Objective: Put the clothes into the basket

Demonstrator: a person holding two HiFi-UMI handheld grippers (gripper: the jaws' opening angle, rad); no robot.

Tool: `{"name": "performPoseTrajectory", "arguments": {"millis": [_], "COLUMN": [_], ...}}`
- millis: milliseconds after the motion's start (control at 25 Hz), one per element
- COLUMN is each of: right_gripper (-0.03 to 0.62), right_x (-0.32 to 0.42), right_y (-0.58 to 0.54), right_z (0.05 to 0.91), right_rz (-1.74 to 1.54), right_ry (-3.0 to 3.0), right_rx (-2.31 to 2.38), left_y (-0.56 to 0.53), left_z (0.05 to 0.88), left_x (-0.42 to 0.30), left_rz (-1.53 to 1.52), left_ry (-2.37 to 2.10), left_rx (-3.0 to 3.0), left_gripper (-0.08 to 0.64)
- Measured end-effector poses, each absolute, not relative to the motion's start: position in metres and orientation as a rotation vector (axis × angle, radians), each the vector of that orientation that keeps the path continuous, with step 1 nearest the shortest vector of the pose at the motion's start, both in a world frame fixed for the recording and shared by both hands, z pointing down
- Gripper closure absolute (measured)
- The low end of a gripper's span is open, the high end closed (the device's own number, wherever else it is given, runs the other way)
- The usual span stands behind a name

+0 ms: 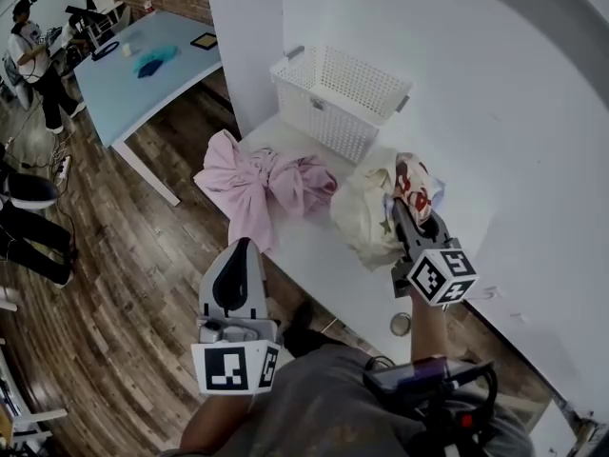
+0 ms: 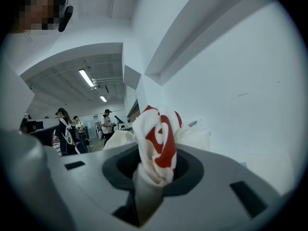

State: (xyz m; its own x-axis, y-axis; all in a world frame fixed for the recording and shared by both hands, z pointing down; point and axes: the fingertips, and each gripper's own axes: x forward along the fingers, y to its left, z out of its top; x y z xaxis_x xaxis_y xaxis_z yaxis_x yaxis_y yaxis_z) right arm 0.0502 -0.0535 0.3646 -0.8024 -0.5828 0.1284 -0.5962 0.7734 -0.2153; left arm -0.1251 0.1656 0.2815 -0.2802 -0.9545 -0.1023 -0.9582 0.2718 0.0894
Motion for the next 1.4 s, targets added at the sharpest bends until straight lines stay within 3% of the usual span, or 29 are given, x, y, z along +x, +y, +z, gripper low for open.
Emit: {"name": "performPoseTrajectory", "arguments": {"millis": [480, 920, 1400], "right_gripper": [0.494, 0.494, 0.494], "right_x": [0.031, 0.027, -0.054], "right_y": [-0.112, -0.144, -0.230], "right_z": [0.350, 0.278, 0.187], "right_rz": [0.434, 0.331, 0.114], "right_ry": [-2.908, -2.975, -3.038], "right_rx": [1.148, 1.269, 1.328], "left_y": [0.066, -0.006, -0.108], "left_z": [0.270, 0.265, 0.245], "left_x": [-0.160, -0.151, -0.208], "left_rz": [0.173, 0.200, 0.314], "left_ry": [2.328, 2.167, 2.023], "left_rx": [-2.074, -2.275, -2.427], "left_gripper": [0.552, 0.552, 0.552]}}
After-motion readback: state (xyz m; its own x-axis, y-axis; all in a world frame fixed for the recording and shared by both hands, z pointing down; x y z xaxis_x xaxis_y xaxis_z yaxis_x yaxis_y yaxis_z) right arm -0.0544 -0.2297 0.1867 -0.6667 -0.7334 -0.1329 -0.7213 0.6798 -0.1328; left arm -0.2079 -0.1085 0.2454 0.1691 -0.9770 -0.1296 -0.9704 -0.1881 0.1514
